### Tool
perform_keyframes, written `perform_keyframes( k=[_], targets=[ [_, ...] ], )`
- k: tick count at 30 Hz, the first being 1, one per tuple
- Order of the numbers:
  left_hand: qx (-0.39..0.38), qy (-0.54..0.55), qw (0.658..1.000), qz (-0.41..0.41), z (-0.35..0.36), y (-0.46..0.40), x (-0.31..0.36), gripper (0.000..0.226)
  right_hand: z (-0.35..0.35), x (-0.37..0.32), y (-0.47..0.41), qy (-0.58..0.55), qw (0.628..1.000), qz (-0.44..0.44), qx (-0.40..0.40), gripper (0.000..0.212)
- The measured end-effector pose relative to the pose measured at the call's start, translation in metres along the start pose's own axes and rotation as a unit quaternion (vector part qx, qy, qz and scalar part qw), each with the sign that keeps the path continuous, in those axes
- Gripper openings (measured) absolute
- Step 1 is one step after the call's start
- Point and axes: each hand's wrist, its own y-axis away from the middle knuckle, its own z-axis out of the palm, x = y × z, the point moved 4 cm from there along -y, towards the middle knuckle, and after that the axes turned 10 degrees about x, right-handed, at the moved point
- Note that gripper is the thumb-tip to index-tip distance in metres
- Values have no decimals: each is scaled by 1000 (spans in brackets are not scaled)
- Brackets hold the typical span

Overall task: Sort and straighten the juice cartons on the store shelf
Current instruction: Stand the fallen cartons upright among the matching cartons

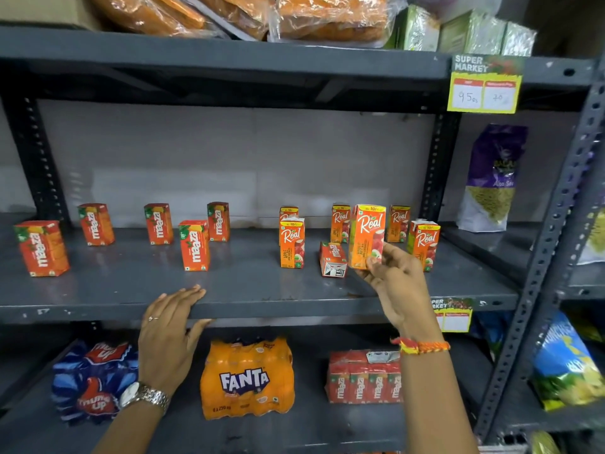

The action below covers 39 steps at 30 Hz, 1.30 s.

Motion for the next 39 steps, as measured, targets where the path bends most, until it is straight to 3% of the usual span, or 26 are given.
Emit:
perform_keyframes(
  k=[5,9,11,15,18,23,28,31,33,35,39],
  targets=[
    [-1,1,1000,-2,0,-3,2,52,-1,-9,0,11,1000,-25,0,25],
    [-10,-1,1000,-8,0,0,2,53,1,-7,-25,50,999,10,11,31],
    [-13,-2,1000,-9,0,0,2,54,3,-4,-38,75,996,24,29,24],
    [-22,-5,1000,-16,-2,-2,3,55,8,4,-65,191,979,5,76,9],
    [-25,-8,999,-20,-2,-1,4,58,12,17,-81,259,963,13,67,17],
    [-25,-6,1000,-18,-2,-1,3,71,10,20,-81,366,925,-17,95,7],
    [-31,-14,999,-25,-1,-3,5,59,12,19,-78,402,911,-30,87,35],
    [-27,-16,999,-26,-2,-2,6,67,8,20,-70,385,917,-44,99,53],
    [-22,-16,999,-26,-4,-2,7,72,3,16,-58,378,908,-100,151,50],
    [-21,-12,999,-26,-3,-5,6,72,5,12,-41,379,889,-160,200,28],
    [-27,-10,999,-27,-2,-6,6,70,31,23,-25,415,879,-164,170,46]
  ],
)
